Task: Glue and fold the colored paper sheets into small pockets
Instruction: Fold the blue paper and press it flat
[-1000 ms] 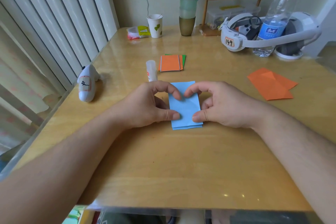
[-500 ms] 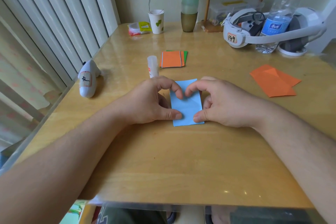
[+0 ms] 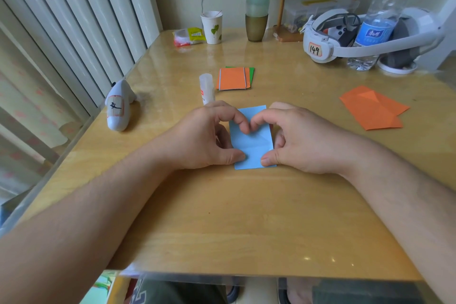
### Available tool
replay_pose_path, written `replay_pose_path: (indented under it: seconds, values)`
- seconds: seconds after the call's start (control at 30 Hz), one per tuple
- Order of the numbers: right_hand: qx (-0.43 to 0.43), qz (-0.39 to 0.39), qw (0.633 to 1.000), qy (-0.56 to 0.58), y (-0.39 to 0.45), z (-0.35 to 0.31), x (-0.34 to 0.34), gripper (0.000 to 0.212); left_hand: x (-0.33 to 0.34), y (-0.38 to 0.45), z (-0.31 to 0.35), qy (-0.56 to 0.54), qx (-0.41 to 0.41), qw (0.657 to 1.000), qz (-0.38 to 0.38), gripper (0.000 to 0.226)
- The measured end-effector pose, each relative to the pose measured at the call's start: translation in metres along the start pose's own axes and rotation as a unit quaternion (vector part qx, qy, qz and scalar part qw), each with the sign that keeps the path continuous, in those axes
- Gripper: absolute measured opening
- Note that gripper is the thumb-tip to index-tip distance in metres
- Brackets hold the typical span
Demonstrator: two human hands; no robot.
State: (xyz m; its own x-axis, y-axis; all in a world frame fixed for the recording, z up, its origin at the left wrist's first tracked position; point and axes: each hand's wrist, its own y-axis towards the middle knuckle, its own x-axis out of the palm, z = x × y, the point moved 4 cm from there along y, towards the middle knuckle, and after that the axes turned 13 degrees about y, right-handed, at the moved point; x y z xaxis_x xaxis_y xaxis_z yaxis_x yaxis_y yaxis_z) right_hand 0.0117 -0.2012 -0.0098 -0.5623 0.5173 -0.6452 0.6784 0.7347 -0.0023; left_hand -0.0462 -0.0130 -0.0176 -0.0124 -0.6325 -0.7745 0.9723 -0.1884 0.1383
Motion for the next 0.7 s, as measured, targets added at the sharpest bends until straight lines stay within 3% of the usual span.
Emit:
replay_pose_path:
  seconds: [0.7]
  values:
    - [-0.020, -0.005, 0.999, -0.035, -0.0002, -0.0015, 0.0018, 0.052, 0.0000, 0.0013, 0.0002, 0.071, 0.052, 0.996, 0.013, 0.052]
